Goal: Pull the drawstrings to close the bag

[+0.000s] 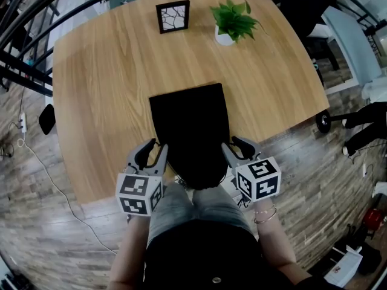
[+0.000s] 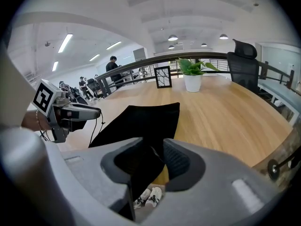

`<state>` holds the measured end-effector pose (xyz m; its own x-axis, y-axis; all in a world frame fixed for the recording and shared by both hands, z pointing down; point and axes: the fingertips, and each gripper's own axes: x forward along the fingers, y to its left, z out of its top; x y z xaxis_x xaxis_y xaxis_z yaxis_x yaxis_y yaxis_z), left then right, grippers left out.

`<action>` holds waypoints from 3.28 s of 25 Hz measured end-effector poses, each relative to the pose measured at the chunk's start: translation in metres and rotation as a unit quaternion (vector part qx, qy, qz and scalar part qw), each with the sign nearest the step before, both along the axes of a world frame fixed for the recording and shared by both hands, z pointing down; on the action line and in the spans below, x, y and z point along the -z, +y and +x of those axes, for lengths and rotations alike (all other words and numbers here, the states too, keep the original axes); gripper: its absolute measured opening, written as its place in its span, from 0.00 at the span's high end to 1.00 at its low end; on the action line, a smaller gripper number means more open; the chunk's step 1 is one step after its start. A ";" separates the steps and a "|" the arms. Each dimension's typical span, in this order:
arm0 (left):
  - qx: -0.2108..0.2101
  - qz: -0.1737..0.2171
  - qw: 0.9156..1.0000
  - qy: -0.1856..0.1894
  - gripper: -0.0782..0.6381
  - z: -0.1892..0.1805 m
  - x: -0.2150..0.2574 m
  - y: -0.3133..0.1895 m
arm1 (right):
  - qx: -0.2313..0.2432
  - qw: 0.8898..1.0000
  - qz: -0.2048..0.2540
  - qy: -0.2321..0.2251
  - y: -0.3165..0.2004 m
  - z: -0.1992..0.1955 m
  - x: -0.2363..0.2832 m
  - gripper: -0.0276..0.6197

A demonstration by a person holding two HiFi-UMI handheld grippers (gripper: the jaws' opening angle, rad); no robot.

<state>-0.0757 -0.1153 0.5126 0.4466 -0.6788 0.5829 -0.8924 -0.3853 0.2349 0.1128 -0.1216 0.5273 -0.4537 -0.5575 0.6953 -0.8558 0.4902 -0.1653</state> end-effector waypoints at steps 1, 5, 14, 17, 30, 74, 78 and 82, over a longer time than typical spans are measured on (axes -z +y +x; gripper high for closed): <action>0.002 0.001 1.000 0.000 0.71 -0.001 0.001 0.000 | 0.001 1.000 0.001 0.001 0.000 0.001 0.002 0.75; 0.007 0.005 1.000 -0.004 0.70 -0.004 0.009 -0.002 | -0.004 1.000 0.011 0.009 -0.003 0.006 0.012 0.75; -0.018 -0.009 0.999 -0.047 0.70 -0.011 0.014 0.002 | -0.015 0.999 0.048 0.007 -0.016 0.013 0.039 0.75; -0.043 -0.022 0.997 -0.058 0.70 -0.010 0.014 0.007 | -0.013 0.998 0.055 0.005 -0.017 0.010 0.046 0.75; -0.016 0.048 0.999 0.000 0.70 -0.011 0.069 -0.005 | 0.023 0.991 0.124 -0.043 -0.024 -0.016 0.094 0.78; -0.032 0.156 0.986 0.059 0.87 0.020 0.143 -0.033 | 0.067 0.949 0.264 -0.160 -0.030 -0.057 0.211 0.96; -0.031 0.155 0.986 0.060 0.87 0.019 0.144 -0.035 | 0.069 0.950 0.261 -0.157 -0.032 -0.056 0.210 0.96; -0.036 0.156 0.986 0.053 0.87 0.020 0.143 -0.036 | 0.069 0.952 0.254 -0.154 -0.033 -0.056 0.205 0.96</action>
